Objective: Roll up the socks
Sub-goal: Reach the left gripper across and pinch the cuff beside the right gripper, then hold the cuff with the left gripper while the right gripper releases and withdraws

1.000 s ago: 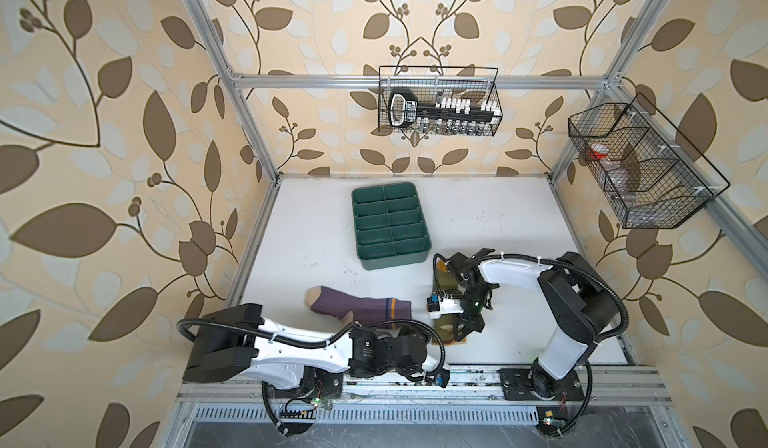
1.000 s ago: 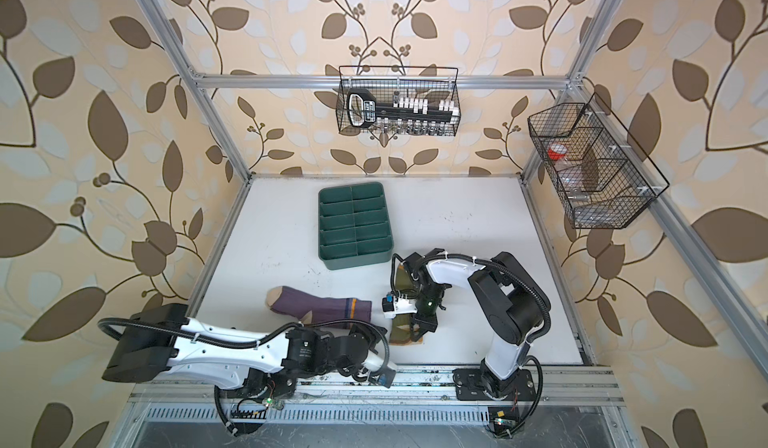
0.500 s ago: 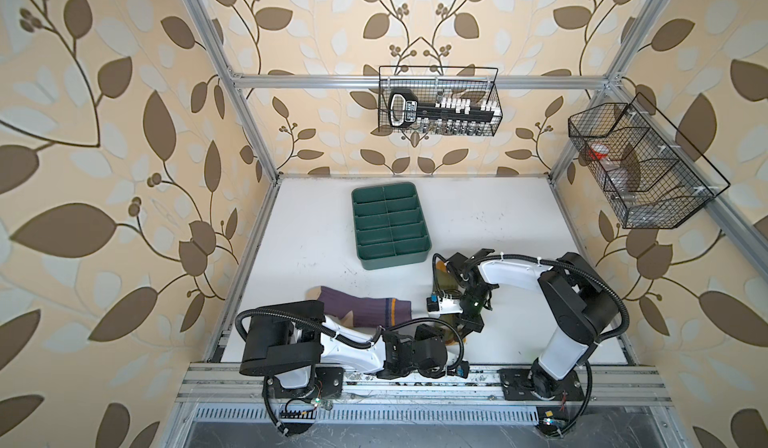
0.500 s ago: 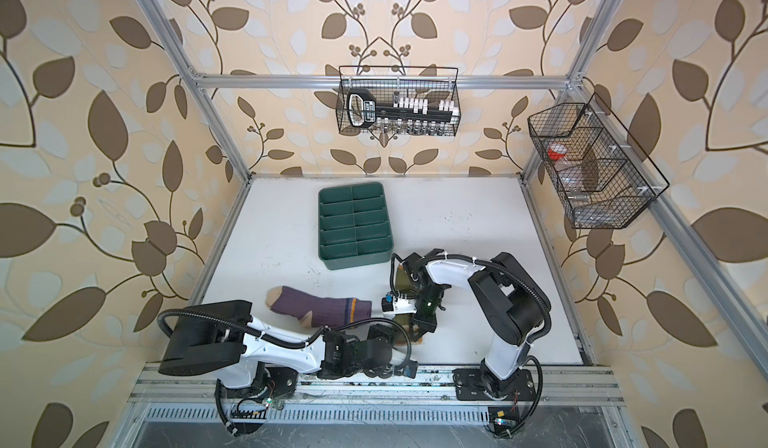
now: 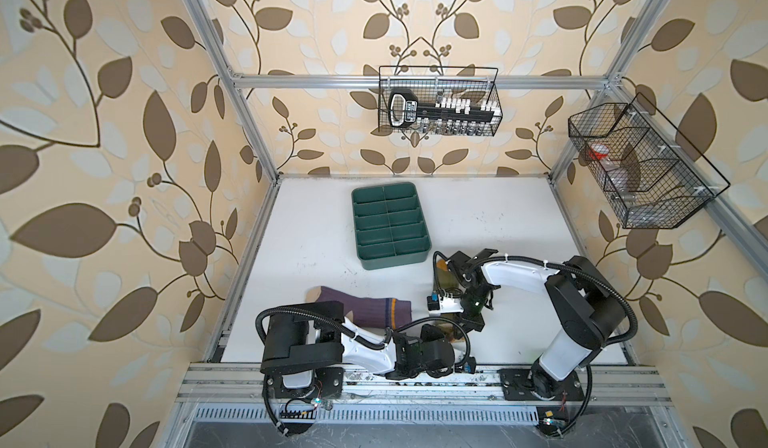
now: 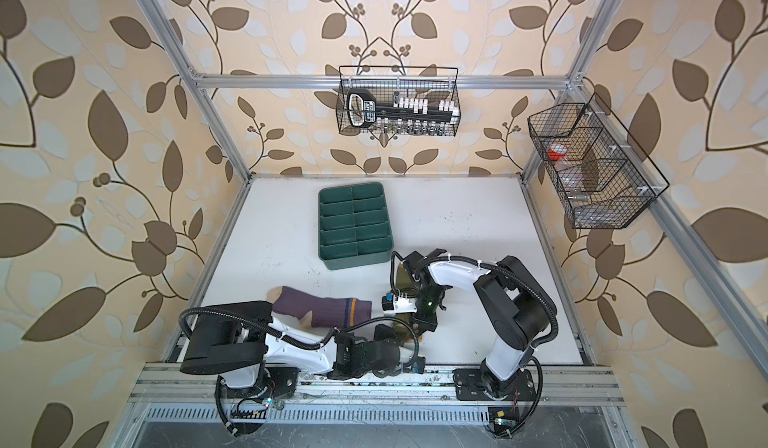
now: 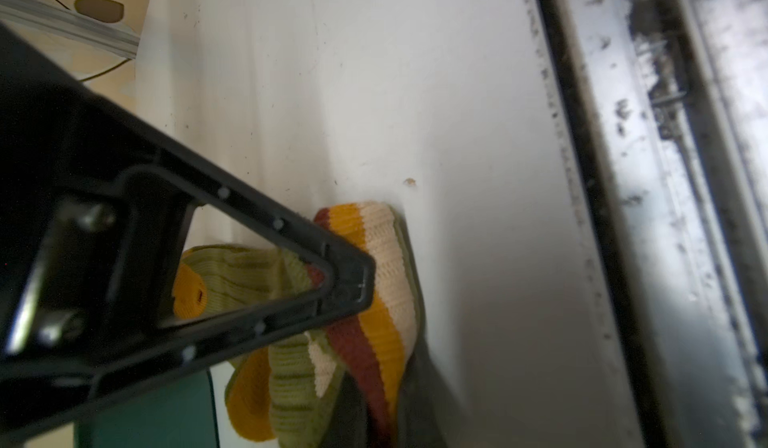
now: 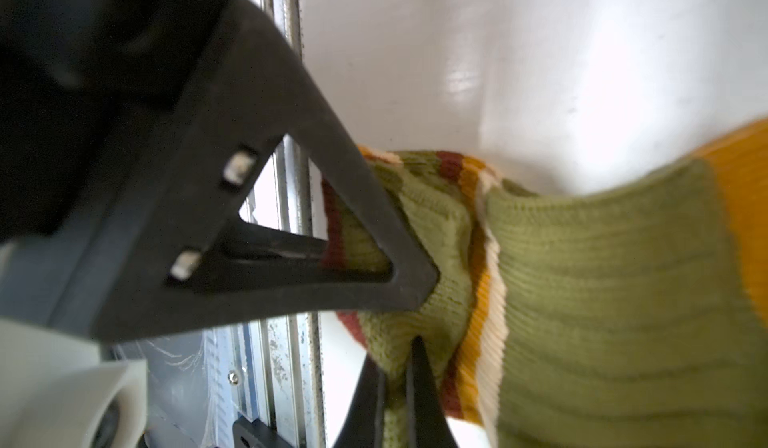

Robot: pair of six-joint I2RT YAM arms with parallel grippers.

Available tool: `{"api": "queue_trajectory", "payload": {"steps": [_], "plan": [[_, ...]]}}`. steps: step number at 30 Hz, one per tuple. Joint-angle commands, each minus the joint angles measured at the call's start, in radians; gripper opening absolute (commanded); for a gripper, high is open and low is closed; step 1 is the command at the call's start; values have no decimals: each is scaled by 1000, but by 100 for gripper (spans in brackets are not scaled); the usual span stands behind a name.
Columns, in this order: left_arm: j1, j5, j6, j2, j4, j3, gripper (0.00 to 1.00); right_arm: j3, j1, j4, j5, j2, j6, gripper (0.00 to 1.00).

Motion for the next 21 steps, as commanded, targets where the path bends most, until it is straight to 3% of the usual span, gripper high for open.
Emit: {"api": "queue_trajectory", "payload": {"steps": [1,3,6,11,12,13,16,21], "plan": [[20,33,-38,38,-35,9,0,-24,1,40,-10,-44,-2,0],[22,46,-50,37,-46,14,0,-35,2,57,4,-61,4,6],[28,73,-60,28,-73,23,0,-58,2,85,27,-98,7,27],[44,123,-73,15,-95,21,0,-99,-1,120,76,-191,40,36],[47,134,-76,13,-100,21,0,-108,-2,124,82,-215,41,59],[49,142,-79,12,-104,21,0,-114,-4,127,84,-233,41,62],[61,184,-93,1,-133,24,0,-200,-46,199,142,-501,69,65],[109,320,-143,-40,-239,49,0,-328,-168,398,387,-935,114,86]]}}
